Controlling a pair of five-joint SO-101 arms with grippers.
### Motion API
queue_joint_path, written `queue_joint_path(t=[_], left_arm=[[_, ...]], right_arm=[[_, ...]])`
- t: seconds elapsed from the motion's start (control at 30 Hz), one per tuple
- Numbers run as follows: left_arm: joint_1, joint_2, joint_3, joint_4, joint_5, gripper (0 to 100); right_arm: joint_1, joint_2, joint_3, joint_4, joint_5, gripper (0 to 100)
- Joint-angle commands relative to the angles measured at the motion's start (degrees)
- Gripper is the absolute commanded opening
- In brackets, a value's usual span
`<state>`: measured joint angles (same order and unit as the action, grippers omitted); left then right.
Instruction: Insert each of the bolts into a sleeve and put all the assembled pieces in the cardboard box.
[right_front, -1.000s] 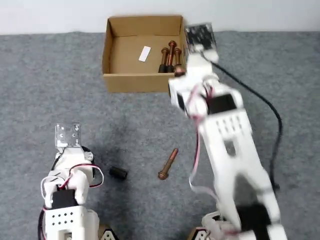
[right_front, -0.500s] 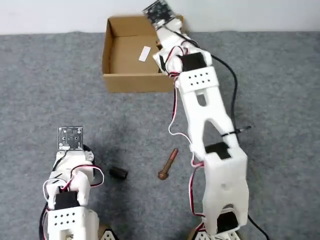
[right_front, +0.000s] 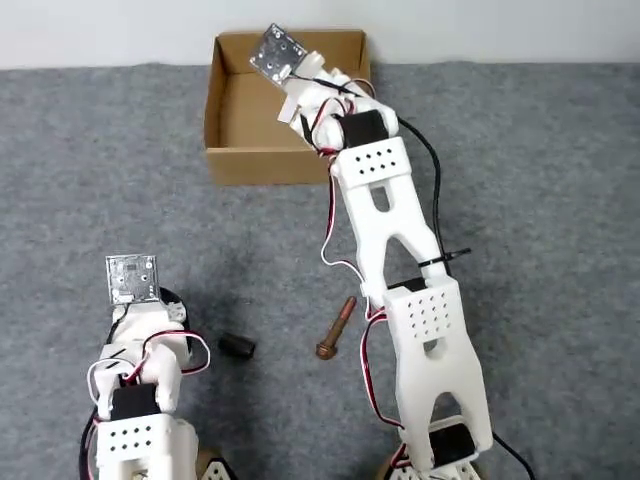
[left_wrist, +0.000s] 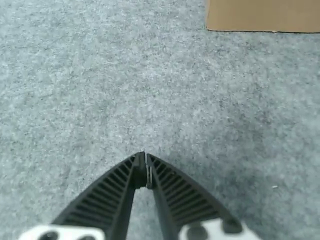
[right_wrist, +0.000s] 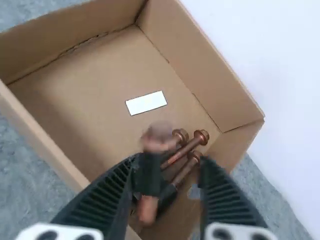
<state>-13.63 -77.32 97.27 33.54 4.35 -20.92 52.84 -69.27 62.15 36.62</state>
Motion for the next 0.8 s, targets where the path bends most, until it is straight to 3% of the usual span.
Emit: queue_joint_path(t=[0.0,0.3,0.6,0.77], left_arm=[[0.2,-0.5,-0.4,-1.4,0.7,0],[-0.1,-0.5,-0.4,-1.4,0.7,0],[-0.3,-0.5,-0.4,-1.2,0.8,0],[-0.3,-0.5,-0.4,-1.3,0.8,0]], right_arm=[[-0.4,-1.5,-5.0,3.2,-0.5,16.2],[-0.3,-2.2,-14.3,18.3,-8.2,0.4],[-0.6,-2.2,-27.2,40.4,-20.0,0.8],[-0.4,-3.8,-26.9,40.7,-20.3,0.8]])
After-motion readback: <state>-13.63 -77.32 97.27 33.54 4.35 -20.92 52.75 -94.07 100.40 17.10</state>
